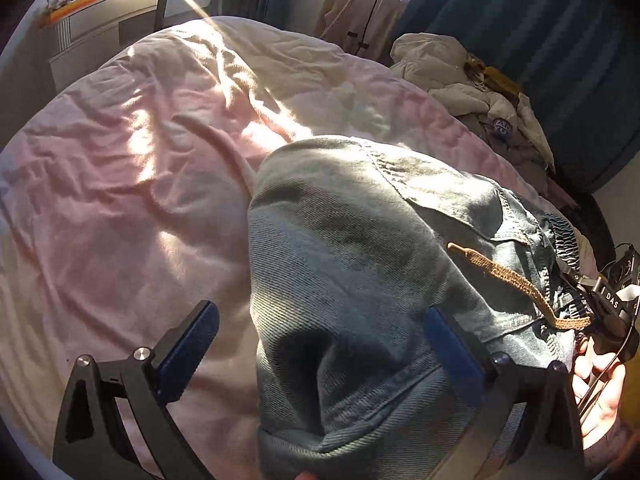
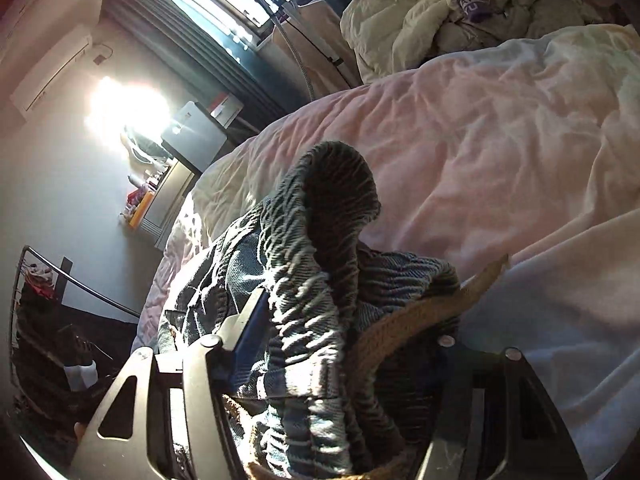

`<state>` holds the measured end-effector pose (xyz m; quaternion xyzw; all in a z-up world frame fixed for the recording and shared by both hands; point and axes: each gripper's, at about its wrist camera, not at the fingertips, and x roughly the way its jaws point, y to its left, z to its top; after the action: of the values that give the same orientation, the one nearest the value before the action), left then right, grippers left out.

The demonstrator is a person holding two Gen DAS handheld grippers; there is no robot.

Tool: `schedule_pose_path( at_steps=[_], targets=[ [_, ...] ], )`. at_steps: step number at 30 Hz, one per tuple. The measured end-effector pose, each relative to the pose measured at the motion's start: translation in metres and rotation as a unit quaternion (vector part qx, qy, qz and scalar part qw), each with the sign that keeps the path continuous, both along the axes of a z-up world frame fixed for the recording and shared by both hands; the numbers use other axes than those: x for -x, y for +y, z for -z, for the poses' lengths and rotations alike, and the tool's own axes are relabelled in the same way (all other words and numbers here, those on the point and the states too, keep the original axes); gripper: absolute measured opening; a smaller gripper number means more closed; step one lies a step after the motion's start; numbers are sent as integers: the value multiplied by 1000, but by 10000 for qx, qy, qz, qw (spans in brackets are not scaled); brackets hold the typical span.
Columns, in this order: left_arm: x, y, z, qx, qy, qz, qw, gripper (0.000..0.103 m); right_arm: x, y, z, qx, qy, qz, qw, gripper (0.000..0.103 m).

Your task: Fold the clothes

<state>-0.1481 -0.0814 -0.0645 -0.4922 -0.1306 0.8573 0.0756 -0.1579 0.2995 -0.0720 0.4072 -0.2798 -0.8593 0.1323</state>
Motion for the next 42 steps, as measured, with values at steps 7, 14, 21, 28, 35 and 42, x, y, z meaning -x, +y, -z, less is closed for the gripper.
schedule_pose_path(
  at_steps=[7,14,21,28,35,42],
  targets=[
    [3,2,6,83,54,59,9999,103,-2,-28,-32,-968,959,-154,9905,27],
    [-3,4,-1,261,257,114,9993,103,3,-42,-53,-1541,1429,-233,9774,26],
    [-5,8,-3,449,312,97,9985,103,20,-12,6,-800,323,114,9962,31],
    [-9,7,-1,410,301,54,9987,103,-14,-17,-14,-957,365,474,9936,47],
    [-10,3,3,145,183,9,9997,103,-68,-3,-26,-723,122,973,9926,69],
    [-15,3,-3,21,303,140,9994,103,-91,19,7,564,-362,1369,9883,76]
  ],
)
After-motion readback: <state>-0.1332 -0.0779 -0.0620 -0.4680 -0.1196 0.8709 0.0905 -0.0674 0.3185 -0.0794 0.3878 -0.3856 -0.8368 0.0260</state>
